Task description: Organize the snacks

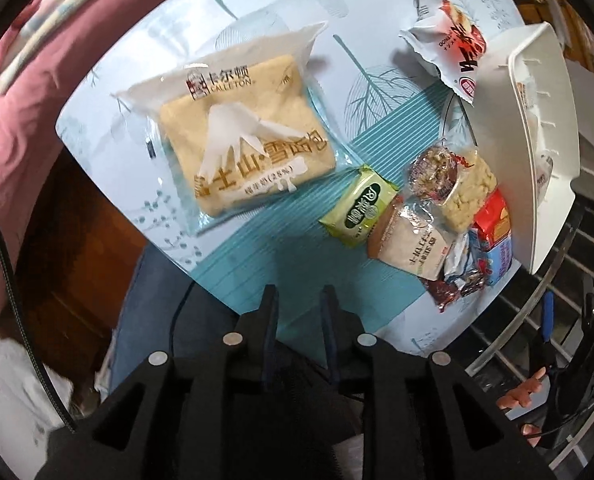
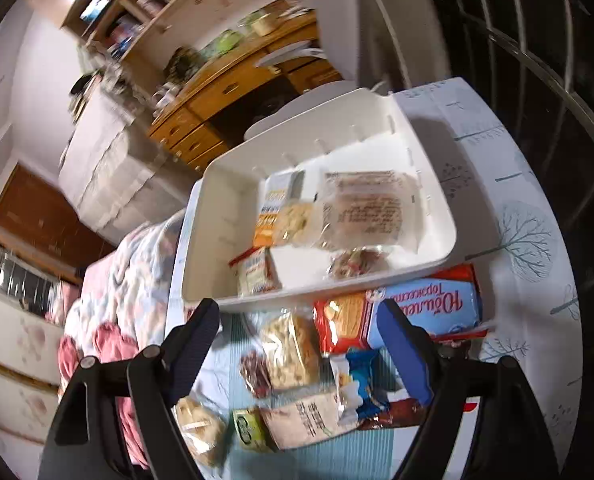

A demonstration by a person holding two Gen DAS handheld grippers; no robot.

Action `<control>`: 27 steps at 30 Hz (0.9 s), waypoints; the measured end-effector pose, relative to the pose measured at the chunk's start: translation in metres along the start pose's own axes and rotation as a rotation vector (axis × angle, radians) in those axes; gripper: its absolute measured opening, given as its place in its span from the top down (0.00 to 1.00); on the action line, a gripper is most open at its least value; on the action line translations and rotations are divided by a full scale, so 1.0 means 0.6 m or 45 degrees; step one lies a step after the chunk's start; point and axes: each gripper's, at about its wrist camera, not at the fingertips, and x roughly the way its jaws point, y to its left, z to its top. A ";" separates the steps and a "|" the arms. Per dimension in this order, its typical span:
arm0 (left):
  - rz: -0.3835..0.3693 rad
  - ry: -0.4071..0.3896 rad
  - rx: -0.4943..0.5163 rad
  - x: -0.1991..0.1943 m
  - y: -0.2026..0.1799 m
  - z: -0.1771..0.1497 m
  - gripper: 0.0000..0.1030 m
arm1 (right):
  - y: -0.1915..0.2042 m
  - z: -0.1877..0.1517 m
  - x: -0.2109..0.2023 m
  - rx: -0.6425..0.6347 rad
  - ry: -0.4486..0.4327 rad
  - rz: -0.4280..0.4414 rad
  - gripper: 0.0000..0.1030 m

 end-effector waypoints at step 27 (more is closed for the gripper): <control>-0.054 -0.188 -0.080 0.008 0.088 0.084 0.11 | 0.099 -0.183 0.033 -0.718 0.184 -0.080 0.21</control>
